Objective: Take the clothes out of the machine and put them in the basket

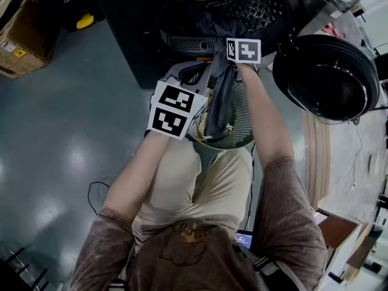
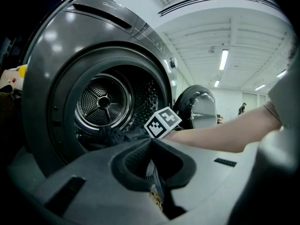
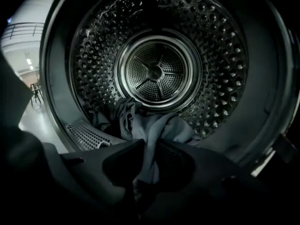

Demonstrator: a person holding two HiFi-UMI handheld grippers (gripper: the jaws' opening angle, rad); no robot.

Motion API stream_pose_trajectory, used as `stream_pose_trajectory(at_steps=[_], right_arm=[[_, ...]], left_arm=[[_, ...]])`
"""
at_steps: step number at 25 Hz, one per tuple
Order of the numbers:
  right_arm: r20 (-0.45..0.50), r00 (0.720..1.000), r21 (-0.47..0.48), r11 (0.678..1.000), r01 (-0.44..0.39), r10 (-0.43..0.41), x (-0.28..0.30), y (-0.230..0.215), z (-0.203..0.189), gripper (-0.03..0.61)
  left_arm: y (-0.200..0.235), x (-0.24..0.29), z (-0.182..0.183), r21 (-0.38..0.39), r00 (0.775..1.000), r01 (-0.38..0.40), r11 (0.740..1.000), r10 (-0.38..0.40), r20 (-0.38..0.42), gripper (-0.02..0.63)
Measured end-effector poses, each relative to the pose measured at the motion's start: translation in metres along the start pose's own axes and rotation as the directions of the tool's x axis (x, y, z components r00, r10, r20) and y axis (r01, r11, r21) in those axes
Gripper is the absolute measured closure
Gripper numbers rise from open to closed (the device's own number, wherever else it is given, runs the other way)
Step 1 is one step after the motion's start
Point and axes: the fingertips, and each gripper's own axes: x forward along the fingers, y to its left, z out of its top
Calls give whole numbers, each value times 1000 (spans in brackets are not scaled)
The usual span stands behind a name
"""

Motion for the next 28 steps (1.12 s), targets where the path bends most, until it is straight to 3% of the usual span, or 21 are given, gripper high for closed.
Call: stream_pose_trajectory(at_steps=[8,14,28], right_arm=[[85,993,16,996,-88,86,-56,16,-11,535],[132,984,3,993,-119,118,-115,33,-47,537],[141,972,45,980,-194,186,-227,70,-125,541]], left_arm=[[-5,2,1,20,1000,-7,1000,7,-6,606],[-11,0,5,15,1000,-11,1000,10,15,606],[-30,2,7,34,1000,-1,999,0,21,606]])
